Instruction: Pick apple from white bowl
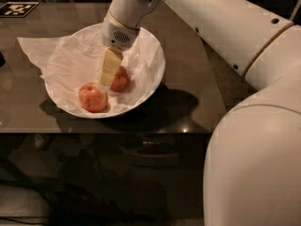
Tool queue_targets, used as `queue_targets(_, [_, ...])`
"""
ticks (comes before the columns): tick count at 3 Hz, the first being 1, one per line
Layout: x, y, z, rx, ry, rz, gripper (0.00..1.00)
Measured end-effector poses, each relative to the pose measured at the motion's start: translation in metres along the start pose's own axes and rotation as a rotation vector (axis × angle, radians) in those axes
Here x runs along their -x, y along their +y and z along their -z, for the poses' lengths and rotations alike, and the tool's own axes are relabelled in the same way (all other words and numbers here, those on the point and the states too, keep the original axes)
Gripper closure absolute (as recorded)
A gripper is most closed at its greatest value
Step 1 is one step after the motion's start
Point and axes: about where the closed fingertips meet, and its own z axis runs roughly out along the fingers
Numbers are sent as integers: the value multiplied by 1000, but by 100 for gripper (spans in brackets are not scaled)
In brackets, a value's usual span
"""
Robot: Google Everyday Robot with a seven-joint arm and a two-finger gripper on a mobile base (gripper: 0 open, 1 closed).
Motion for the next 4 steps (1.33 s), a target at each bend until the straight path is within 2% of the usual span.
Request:
queue_targets(2, [-12, 16, 2, -44, -25, -45, 0])
queue_targets(4, [-18, 12, -3, -47, 7, -41, 0])
